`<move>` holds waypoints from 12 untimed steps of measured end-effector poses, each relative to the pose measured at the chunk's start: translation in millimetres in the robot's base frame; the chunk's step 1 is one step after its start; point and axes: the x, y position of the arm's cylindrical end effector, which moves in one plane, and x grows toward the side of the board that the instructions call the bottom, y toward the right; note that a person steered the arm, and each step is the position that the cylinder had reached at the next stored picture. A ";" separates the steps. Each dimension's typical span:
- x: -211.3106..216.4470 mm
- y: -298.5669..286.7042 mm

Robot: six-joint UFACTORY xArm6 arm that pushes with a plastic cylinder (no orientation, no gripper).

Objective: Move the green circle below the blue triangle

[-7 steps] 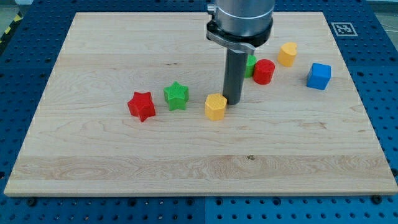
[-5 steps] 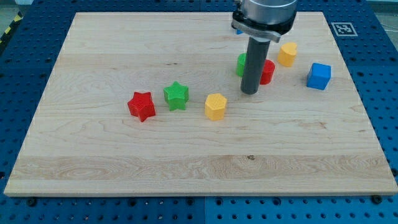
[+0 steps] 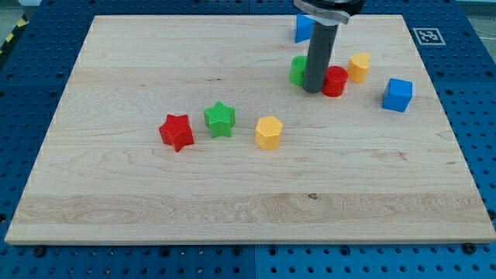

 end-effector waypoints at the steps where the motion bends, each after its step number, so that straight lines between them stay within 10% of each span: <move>1: 2.6 -18.2; 12: -25.9 32.1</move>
